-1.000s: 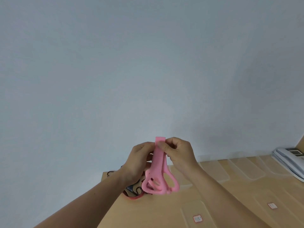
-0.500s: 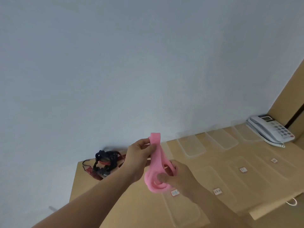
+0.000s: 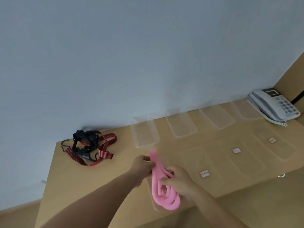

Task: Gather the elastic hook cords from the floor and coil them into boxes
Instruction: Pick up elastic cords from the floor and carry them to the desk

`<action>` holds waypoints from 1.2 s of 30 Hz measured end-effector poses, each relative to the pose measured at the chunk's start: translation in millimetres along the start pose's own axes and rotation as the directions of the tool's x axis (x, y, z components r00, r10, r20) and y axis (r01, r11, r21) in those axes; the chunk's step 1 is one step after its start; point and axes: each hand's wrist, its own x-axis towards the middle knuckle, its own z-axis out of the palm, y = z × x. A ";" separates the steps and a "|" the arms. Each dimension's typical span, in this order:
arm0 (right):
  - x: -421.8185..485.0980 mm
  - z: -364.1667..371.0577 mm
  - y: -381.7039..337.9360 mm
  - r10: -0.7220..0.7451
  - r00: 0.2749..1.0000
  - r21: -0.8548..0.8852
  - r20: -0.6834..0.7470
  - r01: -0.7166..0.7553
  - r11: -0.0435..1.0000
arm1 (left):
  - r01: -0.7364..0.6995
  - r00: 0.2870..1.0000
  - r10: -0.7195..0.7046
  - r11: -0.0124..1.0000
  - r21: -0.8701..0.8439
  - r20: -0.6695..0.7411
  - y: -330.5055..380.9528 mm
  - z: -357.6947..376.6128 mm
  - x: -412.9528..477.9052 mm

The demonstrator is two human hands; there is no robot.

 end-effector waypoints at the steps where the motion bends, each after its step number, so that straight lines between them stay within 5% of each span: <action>1: 5.9 0.1 0.9 -0.002 1.000 -0.034 -0.008 0.002 0.999 | -0.021 1.000 0.021 0.997 0.068 -0.011 0.1 -0.5 4.9; 5: 22.7 4.0 8.7 -0.066 0.996 -0.318 -0.062 0.043 0.947 | -0.096 0.992 0.122 0.918 0.384 -0.043 -8.9 -0.6 11.7; 8: 25.8 9.4 16.6 -0.209 0.968 -0.629 -0.136 0.079 0.774 | -0.142 0.973 0.214 0.851 0.505 -0.087 -20.0 5.1 7.6; 11: 23.8 12.9 23.4 -0.360 0.922 -0.722 -0.141 0.153 0.675 | -0.172 0.946 0.306 0.754 0.635 -0.107 -27.8 10.4 1.3; 15: 21.2 15.1 32.1 -0.419 0.908 -0.752 -0.005 0.273 0.600 | -0.269 0.866 0.499 0.399 0.877 0.038 -34.9 6.4 -6.2; 17: 22.1 14.4 35.2 -0.426 0.905 -0.765 0.013 0.283 0.579 | -0.327 0.871 0.439 0.183 0.927 0.220 -36.7 2.6 -6.0; 19: 23.7 13.2 34.4 -0.419 0.908 -0.777 0.008 0.270 0.569 | -0.373 0.894 0.296 0.077 0.925 0.336 -37.9 -1.3 -4.8; 22: 26.4 13.4 24.7 -0.391 0.920 -0.809 -0.006 0.226 0.542 | -0.431 0.890 0.215 0.105 0.896 0.402 -34.3 -11.2 -3.4; 25: 32.1 18.7 -0.3 -0.429 0.902 -0.821 -0.043 0.213 0.529 | -0.488 0.861 0.284 0.229 0.843 0.421 -22.2 -30.6 -5.1; 30: 56.1 56.0 -66.2 -0.508 0.861 -0.722 -0.024 0.337 0.605 | -0.317 0.885 0.460 0.494 0.809 0.066 -6.1 -110.6 -3.0; 36: 108.7 125.0 -147.1 -0.503 0.861 -0.666 0.069 0.415 0.620 | -0.166 0.848 0.429 0.773 0.613 -0.312 4.8 -222.5 8.9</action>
